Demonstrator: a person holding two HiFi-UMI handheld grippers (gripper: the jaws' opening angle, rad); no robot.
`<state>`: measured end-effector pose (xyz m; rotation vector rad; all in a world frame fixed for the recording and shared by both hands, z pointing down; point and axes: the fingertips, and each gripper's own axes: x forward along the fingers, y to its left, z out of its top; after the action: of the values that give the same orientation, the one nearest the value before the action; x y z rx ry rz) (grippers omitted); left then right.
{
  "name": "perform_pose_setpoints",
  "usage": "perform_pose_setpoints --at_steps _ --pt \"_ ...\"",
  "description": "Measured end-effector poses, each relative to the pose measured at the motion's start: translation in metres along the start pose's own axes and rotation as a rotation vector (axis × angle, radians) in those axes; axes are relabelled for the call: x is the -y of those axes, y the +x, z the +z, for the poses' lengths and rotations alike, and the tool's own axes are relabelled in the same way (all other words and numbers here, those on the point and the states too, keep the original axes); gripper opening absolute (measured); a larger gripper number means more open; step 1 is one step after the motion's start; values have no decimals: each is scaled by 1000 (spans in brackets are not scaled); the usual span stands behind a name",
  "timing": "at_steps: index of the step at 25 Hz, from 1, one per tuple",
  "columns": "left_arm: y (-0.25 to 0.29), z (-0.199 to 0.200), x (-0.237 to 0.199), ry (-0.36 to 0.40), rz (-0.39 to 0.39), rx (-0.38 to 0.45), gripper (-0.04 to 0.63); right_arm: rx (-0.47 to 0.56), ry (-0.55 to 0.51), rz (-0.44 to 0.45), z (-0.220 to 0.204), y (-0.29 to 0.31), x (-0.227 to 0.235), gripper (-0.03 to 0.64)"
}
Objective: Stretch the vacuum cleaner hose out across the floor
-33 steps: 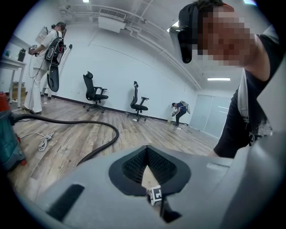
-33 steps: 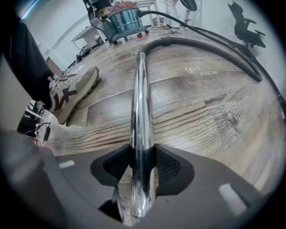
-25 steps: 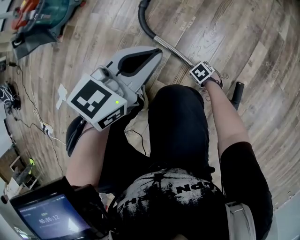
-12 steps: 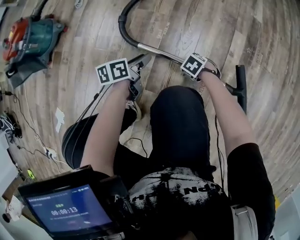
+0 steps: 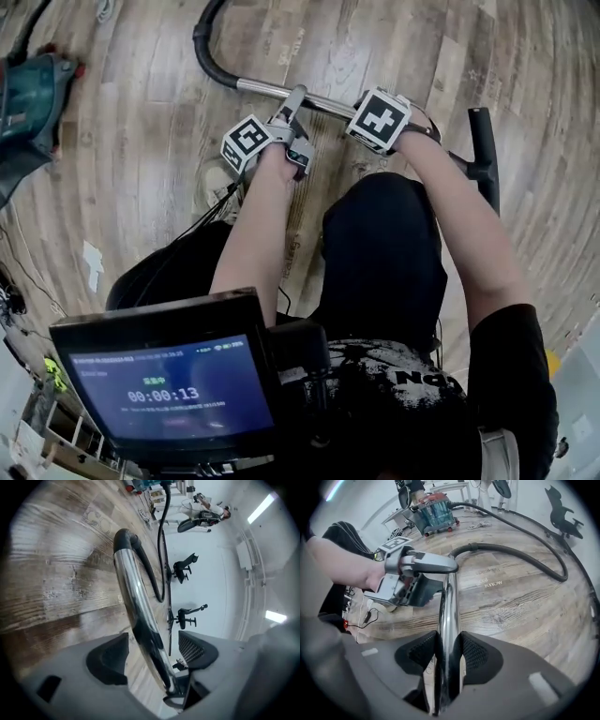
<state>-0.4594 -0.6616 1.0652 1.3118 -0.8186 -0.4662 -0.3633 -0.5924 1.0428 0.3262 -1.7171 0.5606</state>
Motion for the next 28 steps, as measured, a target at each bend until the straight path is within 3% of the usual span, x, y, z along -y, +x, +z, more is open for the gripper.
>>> perform_pose_setpoints --at_steps 4,5,6,10,13,18,23,26,28 --pt "23 15 10 -45 -71 74 329 27 -9 12 7 -15 -11 176" --pt "28 17 12 -44 -77 81 298 34 -16 9 9 -18 -12 176" --pt "30 19 13 -44 -89 88 211 43 -23 6 11 -22 -12 176" --pt "31 24 31 -119 -205 118 152 100 -37 45 21 -30 -26 178" --pt "27 30 64 -166 -309 166 109 128 -62 -21 24 -34 -18 180" --pt "31 38 92 22 -283 182 107 154 -33 -107 23 -36 -2 195" --pt "37 34 116 74 -219 210 106 91 -61 -204 15 -29 18 214" --pt "40 30 132 96 -210 215 106 53 -111 -268 8 -26 27 85" --pt "42 27 142 127 -209 201 106 69 -105 -263 7 -29 28 69"
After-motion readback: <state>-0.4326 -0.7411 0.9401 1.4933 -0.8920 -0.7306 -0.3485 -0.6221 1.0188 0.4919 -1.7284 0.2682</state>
